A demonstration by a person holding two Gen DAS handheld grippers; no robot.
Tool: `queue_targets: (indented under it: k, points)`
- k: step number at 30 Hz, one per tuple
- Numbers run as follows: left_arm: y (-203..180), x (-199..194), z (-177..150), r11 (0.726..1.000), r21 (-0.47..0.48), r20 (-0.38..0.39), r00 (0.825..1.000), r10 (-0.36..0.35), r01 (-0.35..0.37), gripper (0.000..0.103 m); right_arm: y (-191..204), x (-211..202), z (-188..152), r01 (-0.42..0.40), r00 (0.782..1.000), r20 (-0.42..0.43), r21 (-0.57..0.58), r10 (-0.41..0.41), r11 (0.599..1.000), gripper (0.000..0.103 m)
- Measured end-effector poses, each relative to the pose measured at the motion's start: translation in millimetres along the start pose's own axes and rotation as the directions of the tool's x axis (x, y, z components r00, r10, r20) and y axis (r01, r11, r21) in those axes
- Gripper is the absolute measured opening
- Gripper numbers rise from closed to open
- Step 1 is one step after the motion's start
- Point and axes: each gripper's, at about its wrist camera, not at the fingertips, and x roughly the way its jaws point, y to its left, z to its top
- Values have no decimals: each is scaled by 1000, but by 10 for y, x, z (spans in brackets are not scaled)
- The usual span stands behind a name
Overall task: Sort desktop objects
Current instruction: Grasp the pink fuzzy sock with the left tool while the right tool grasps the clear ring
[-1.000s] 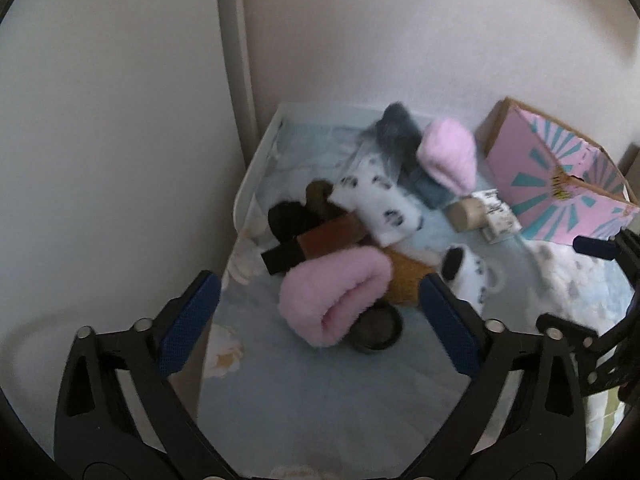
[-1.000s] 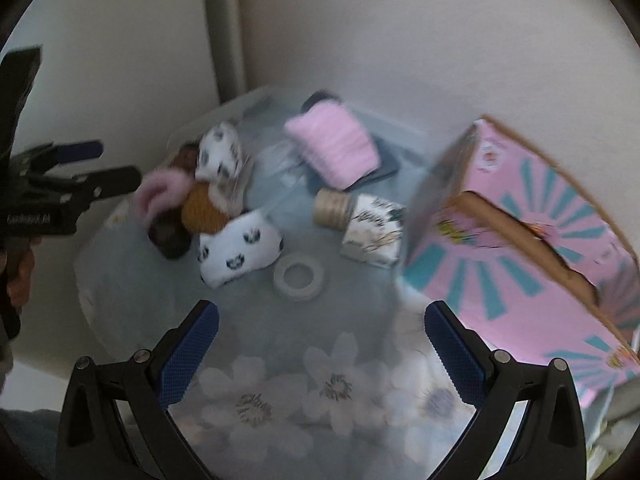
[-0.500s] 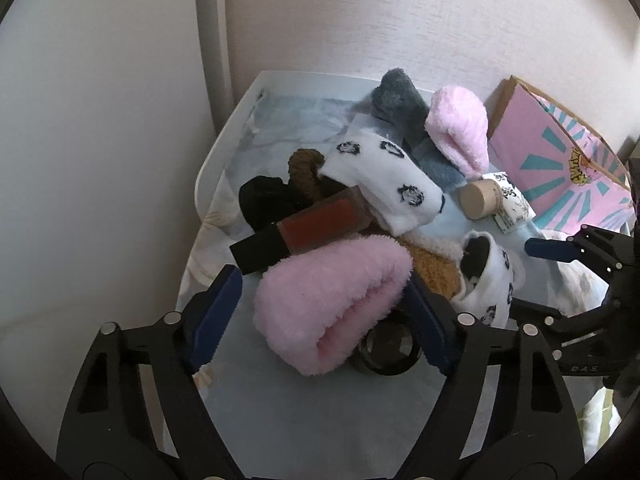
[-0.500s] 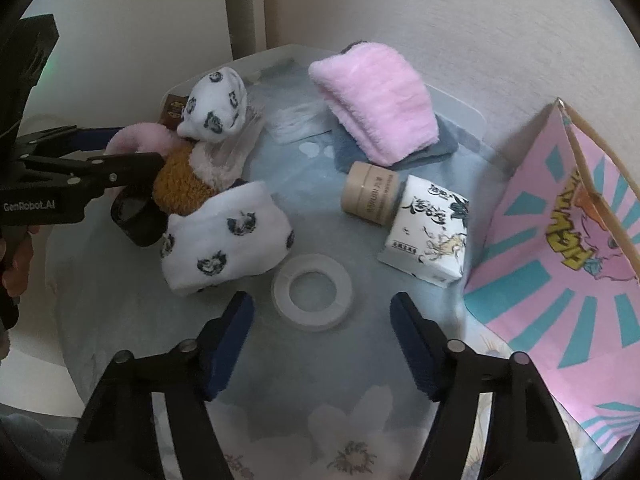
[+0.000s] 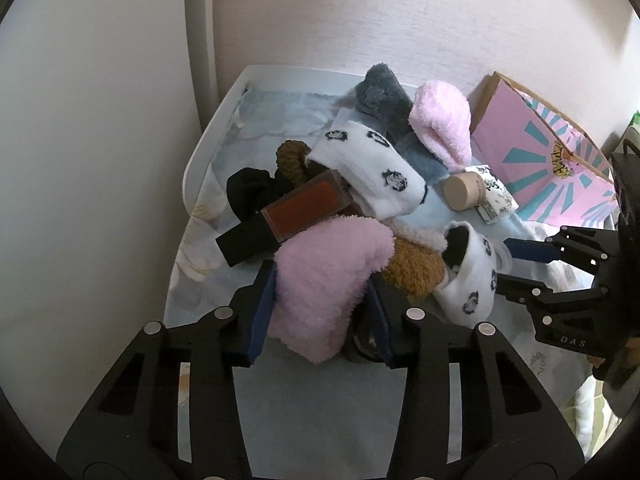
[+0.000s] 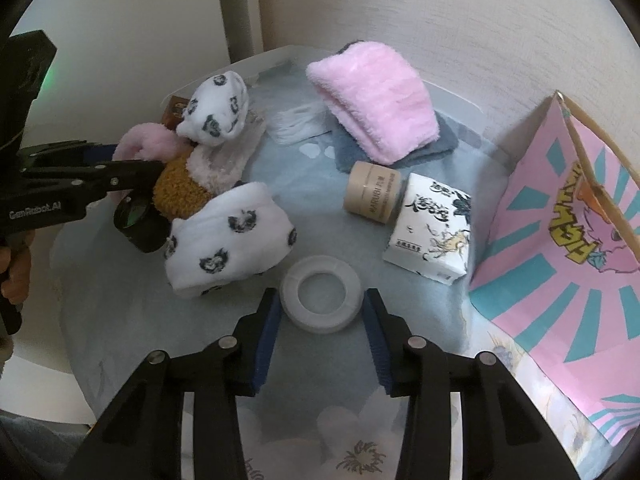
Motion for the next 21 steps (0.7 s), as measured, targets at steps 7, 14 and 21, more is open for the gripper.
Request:
queue_targets:
  k: [7,14,21]
  points:
    - [-8,-151,2,1000,-8,-1,1000,-30,30,38,-108,-157,-75,10,1000,-8,41,-10,999,39]
    - [-88,-371,95,1000,10,2,1000,-25,25,38,-188,-404,-116,13,1000,-2,71,-13,997,39]
    - [-330,-675,401,997,73,15,1000,-27,26,38,-337,-969,-72,25,999,24,102,-27,995,39]
